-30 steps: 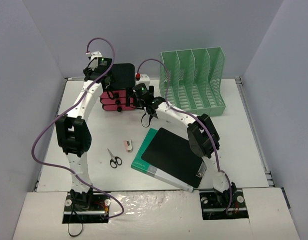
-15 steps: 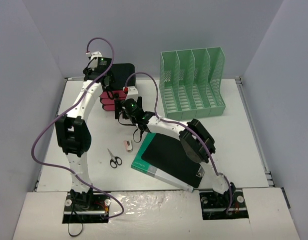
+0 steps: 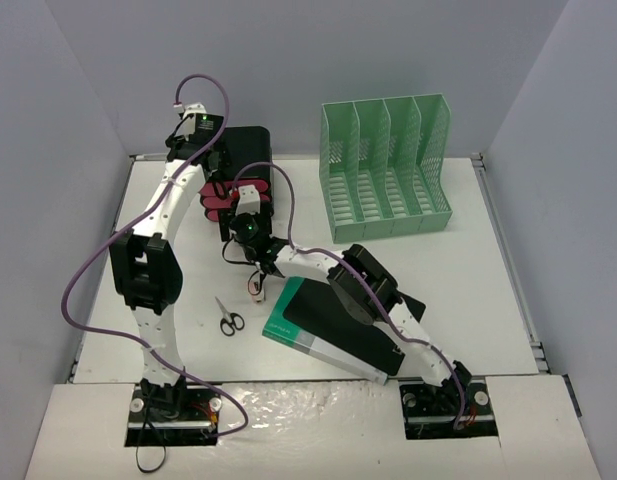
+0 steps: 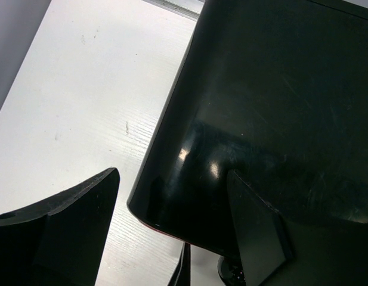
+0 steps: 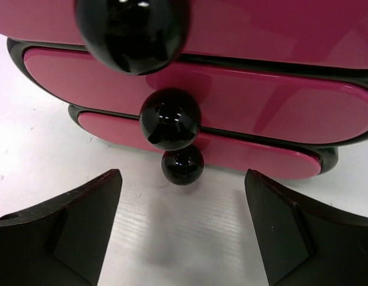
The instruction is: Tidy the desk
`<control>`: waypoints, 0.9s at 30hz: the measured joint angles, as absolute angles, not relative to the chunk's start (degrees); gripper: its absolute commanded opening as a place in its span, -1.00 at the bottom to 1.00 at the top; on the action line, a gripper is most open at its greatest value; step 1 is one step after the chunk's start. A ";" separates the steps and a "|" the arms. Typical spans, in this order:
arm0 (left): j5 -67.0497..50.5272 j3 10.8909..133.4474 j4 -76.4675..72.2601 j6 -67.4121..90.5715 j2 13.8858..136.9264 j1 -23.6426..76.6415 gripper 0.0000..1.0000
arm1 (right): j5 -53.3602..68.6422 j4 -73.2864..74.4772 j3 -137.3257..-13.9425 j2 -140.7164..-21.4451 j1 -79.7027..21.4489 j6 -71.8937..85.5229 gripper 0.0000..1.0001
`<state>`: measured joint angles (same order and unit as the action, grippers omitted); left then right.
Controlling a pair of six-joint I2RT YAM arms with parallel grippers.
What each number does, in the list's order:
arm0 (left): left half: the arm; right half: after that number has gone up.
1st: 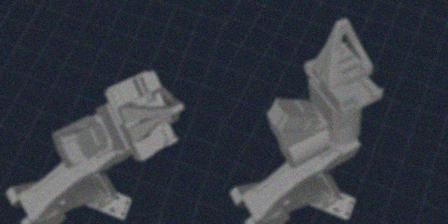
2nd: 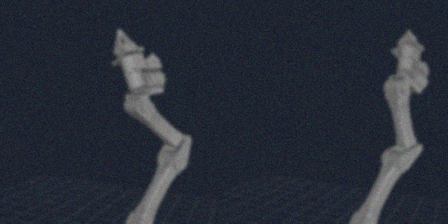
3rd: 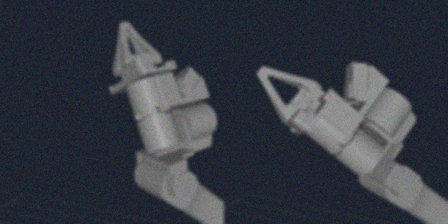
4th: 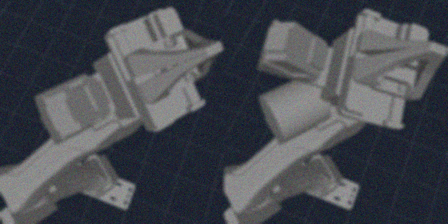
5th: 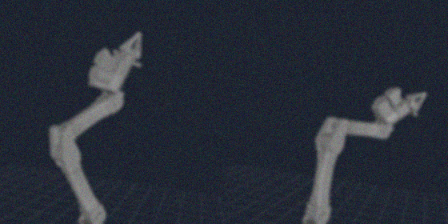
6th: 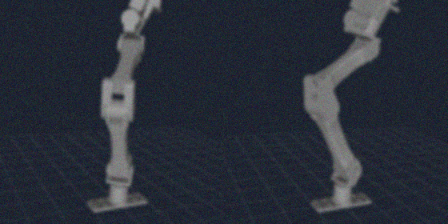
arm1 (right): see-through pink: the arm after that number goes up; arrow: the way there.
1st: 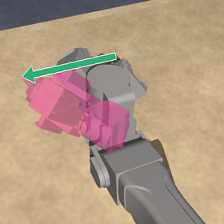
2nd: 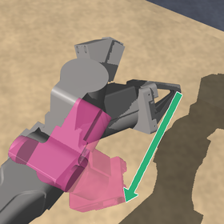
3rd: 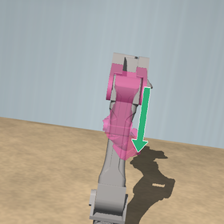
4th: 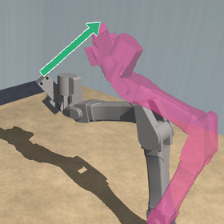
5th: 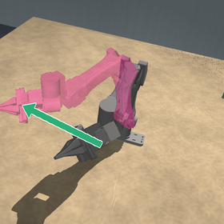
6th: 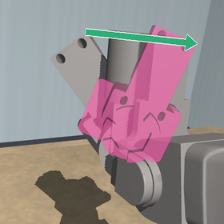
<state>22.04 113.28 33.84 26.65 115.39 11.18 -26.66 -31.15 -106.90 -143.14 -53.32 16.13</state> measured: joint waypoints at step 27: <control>21.85 113.78 34.94 25.99 115.37 11.29 0.38 | -36.79 -38.85 -116.07 -150.37 -55.05 4.43 0.31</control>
<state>21.85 113.78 34.94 25.99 115.37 11.29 -36.79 -38.85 -116.07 -150.37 -55.05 4.43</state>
